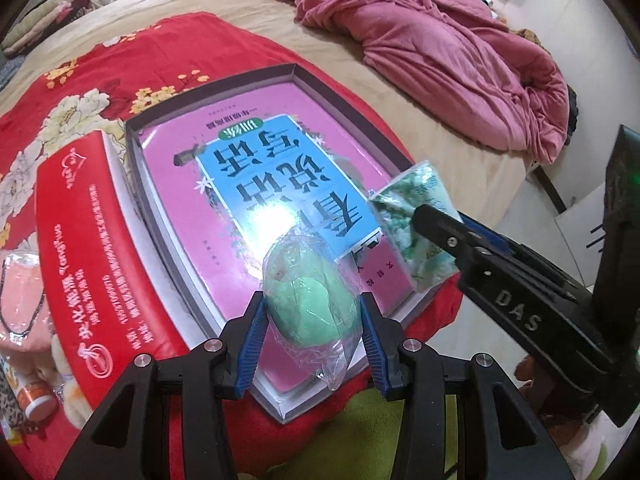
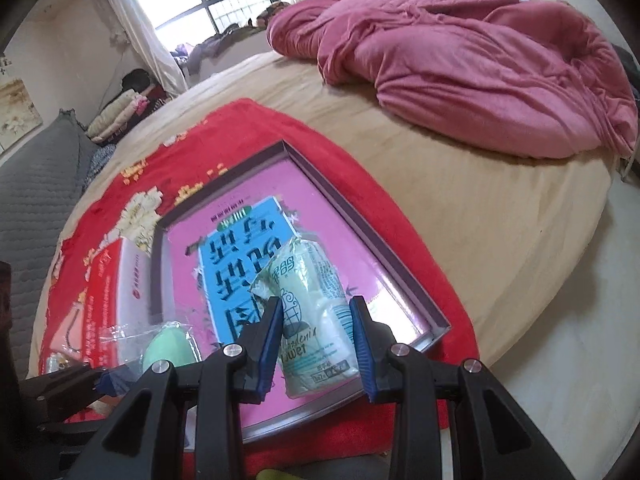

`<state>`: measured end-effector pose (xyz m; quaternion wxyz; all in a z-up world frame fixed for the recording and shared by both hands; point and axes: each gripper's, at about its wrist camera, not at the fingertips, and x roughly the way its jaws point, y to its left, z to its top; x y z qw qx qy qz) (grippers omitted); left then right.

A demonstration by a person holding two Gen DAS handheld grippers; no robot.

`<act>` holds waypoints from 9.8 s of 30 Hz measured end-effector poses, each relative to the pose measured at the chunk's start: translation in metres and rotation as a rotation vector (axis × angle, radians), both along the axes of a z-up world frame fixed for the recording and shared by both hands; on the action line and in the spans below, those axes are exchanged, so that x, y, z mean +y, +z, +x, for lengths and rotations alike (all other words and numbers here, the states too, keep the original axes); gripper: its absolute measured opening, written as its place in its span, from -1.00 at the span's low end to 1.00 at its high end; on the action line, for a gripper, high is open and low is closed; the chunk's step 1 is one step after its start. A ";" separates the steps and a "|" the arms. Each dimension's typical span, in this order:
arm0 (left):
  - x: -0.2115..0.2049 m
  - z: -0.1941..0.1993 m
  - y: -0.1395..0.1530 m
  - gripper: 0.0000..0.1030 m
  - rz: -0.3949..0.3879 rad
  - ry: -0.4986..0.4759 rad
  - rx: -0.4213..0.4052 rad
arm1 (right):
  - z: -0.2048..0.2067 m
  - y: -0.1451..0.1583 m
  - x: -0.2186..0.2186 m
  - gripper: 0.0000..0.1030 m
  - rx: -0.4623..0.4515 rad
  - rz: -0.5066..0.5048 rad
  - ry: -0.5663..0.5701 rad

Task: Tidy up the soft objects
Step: 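Carry sponge with left gripper while right gripper carries packet over pink tray, then lower sponge onto tray and open left gripper while right gripper releases packet, then withdraw both grippers from the tray back toward the pile, then grasp white-green tissue pack with left gripper while right grasps pink bagged packet, then carry tissue pack with left gripper while right gripper carries pink packet to tray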

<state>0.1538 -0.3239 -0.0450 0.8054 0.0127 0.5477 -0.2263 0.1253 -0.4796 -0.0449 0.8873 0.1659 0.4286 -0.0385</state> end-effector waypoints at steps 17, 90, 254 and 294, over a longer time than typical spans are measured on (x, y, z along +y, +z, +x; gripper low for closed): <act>-0.013 0.003 -0.012 -0.09 0.024 -0.029 0.007 | 0.014 -0.022 -0.004 -0.31 0.066 -0.098 -0.023; 0.071 -0.023 0.058 0.51 -0.043 0.141 -0.140 | -0.025 0.053 0.006 0.31 -0.063 -0.209 -0.056; 0.279 -0.063 0.092 0.03 -0.040 0.416 -0.202 | -0.045 0.121 0.237 -0.72 -0.288 -0.219 0.570; 0.099 -0.043 0.106 0.03 0.017 0.116 -0.245 | -0.071 0.144 0.075 -0.72 -0.332 -0.160 0.234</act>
